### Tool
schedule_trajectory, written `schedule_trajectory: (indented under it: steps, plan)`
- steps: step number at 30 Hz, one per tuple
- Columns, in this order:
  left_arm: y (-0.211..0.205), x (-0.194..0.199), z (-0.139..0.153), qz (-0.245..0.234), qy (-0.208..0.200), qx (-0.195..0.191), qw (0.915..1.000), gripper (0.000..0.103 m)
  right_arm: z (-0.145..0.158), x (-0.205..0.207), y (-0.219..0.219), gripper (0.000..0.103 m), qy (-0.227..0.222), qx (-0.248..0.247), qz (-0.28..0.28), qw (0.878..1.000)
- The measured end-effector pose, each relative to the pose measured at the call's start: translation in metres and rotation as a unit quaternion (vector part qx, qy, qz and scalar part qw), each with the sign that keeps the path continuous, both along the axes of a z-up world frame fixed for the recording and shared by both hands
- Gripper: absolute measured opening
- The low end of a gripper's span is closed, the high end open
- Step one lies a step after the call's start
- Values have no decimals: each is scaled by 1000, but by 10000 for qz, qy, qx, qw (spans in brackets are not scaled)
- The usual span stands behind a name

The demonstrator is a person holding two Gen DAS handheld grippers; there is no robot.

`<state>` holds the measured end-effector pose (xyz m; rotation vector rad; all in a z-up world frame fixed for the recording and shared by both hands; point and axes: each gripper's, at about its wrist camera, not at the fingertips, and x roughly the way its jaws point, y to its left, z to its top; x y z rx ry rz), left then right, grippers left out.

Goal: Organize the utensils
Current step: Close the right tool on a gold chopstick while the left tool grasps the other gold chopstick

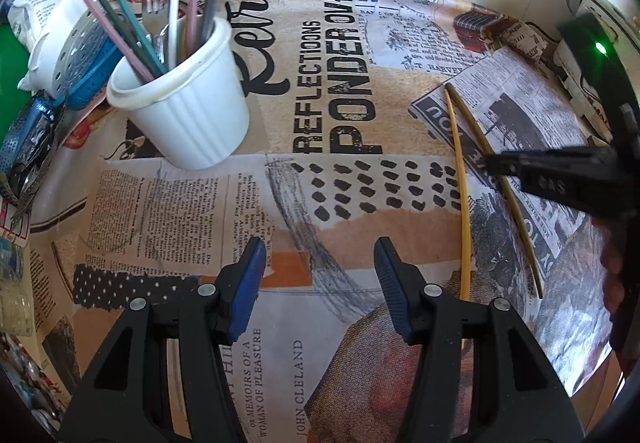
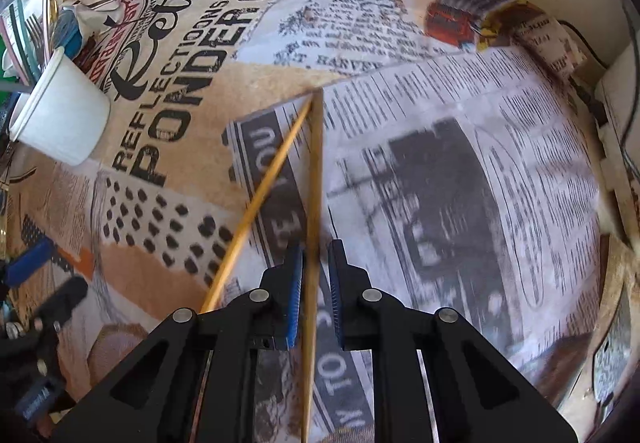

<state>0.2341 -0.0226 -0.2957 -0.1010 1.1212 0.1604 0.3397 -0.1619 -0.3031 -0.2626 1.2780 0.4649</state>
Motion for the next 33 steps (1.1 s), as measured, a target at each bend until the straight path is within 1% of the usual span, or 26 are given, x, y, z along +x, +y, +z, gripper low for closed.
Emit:
schedule_trajectory:
  steps: [3, 5, 9, 14, 20, 21, 23, 25, 26, 29, 33]
  plan:
    - [-5, 4, 0, -132, 31, -55, 9999, 55, -3, 10, 10, 10, 16, 24, 42, 10000]
    - [-10, 8, 0, -235, 61, -82, 9997, 55, -3, 14, 9, 7, 50, 72, 10, 10000]
    - [-24, 17, 0, -488, 104, -111, 9987, 55, -3, 13, 2, 6, 153, 191, -101, 9996]
    - [-47, 32, -6, -851, 243, -166, 9959, 55, 17, 1, -33, 6, 37, 554, -353, 9978]
    - [-76, 47, -17, -1147, 412, 15, 9926, 55, 46, -14, -74, 7, -262, 807, -630, 9944]
    - [-80, 49, -20, -1179, 444, 19, 9920, 54, 46, -15, -74, 7, -288, 820, -654, 9941]
    - [-86, 53, -24, -1223, 523, 1, 9911, 45, 49, -18, -80, 7, -334, 848, -730, 9932]
    - [-91, 59, -30, -1245, 657, -114, 9900, 39, 49, -21, -87, 7, -336, 917, -800, 9920]
    - [-92, 61, -30, -1236, 606, -112, 9904, 39, 50, -21, -89, 7, -337, 940, -829, 9915]
    - [-98, 71, -31, -1303, 678, -315, 9887, 39, 52, -24, -93, 7, -348, 989, -869, 9907]
    - [-105, 85, -30, -1341, 743, -482, 9870, 39, 50, -25, -102, 7, -355, 1011, -897, 9902]
